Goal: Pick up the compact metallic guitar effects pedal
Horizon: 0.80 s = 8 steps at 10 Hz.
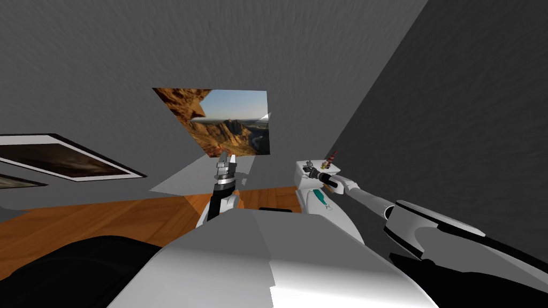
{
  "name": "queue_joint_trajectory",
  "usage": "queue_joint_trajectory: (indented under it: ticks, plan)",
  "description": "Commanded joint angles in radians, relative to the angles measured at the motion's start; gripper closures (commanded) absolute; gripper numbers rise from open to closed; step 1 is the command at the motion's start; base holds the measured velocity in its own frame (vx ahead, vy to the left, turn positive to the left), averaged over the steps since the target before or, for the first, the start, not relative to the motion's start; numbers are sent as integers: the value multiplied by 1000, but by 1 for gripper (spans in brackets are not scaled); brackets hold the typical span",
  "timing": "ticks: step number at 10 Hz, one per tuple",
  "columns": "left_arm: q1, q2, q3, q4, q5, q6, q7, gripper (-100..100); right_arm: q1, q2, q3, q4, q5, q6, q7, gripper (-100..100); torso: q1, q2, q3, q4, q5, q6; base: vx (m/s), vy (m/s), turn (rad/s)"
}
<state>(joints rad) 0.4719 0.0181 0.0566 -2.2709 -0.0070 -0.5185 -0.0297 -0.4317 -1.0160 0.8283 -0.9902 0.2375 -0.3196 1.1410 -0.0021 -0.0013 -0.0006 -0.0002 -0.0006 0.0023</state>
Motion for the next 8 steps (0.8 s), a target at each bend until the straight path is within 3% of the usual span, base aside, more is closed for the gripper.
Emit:
queue_joint_trajectory:
  ticks: [1,2,4,5,6,7,8]
  plan:
    - [0,0,0,0,0,0,0,0,-22,-26,33,38,2,11,24,-100,0,0,0,0,0,0,-37,-7,109]
    - [0,0,0,0,0,0,0,0,-22,-26,33,38,2,11,24,-100,0,0,0,0,0,0,-24,-9,21]
    - [0,0,0,0,0,0,0,0,-37,-62,69,62,4,30,52,-100,0,-1,-1,0,0,0,-19,-4,99]
    - [0,0,0,0,0,0,0,0,-25,-53,53,46,2,25,43,-100,0,-1,-1,0,0,0,-10,-3,24]
    - [0,0,0,0,0,0,0,0,-25,-55,54,44,2,29,47,0,0,-1,-1,0,0,0,0,0,0]
    - [0,0,0,0,0,0,0,0,-11,-41,7,60,52,25,5,-100,0,-2,-1,0,0,0,-26,-12,162]
    - [0,0,0,0,0,0,0,0,-11,-41,7,60,69,25,5,-100,0,-1,-1,0,0,-1,-32,-23,98]
